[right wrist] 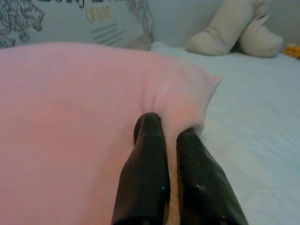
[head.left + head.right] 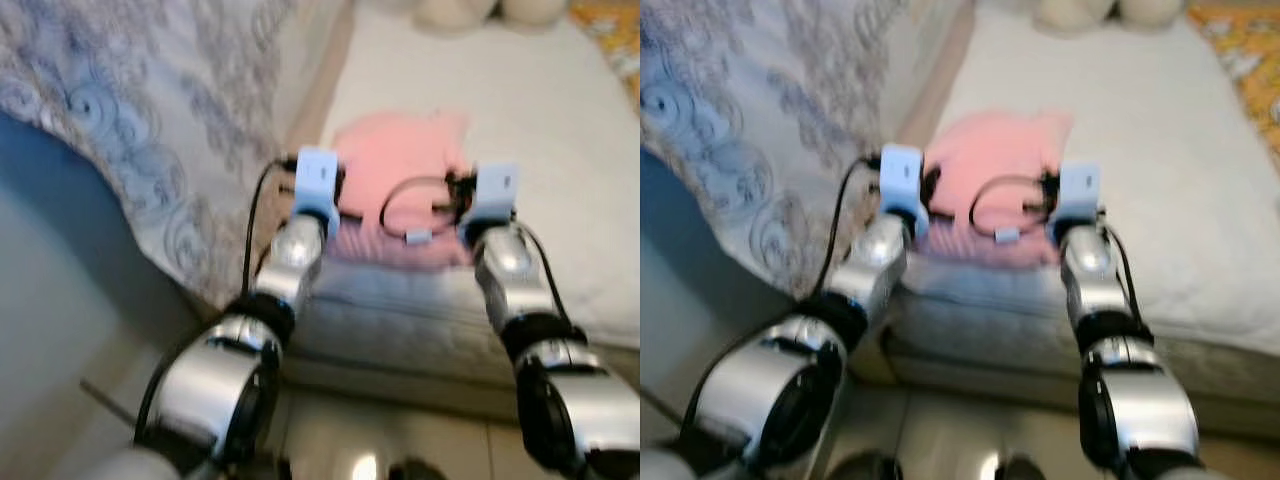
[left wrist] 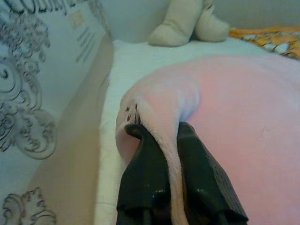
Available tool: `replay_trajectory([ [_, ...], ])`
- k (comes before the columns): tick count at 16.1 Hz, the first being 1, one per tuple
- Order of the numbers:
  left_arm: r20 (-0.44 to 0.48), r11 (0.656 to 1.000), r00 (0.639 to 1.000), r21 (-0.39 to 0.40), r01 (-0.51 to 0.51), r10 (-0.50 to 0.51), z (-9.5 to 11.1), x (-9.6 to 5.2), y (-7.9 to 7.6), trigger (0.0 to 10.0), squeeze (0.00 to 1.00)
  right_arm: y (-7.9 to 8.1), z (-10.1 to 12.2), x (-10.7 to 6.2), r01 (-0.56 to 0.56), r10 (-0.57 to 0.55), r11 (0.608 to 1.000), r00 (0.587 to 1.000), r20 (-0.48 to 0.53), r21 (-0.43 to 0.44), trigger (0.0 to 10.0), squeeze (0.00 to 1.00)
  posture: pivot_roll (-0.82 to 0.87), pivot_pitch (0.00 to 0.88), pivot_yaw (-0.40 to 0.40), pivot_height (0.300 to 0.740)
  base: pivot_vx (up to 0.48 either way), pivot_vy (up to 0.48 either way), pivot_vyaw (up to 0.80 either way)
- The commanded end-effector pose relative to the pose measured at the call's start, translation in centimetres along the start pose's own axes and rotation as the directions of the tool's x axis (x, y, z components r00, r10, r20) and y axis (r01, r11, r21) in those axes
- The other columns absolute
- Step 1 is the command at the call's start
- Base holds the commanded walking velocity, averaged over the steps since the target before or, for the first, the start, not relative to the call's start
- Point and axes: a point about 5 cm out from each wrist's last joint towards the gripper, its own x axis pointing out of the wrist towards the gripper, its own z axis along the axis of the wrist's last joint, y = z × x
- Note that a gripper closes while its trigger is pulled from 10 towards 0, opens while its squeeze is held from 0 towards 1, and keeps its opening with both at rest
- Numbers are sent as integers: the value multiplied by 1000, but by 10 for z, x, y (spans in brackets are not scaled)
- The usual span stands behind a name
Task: Clean up the room
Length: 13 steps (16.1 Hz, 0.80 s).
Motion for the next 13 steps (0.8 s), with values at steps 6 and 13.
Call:
replay_trajectory([
  [6,25,1000,1000,-19,-10,10,17,7,8,10000,0,7,8,5,-25,25,1000,1000,18,-1,10000,0,-26,0,51,740,400,0,0],
  [13,21,999,1000,-43,1,0,19,9,4,10000,0,5,9,6,-21,21,1000,1000,14,-7,10000,0,-27,0,54,740,480,0,0],
])
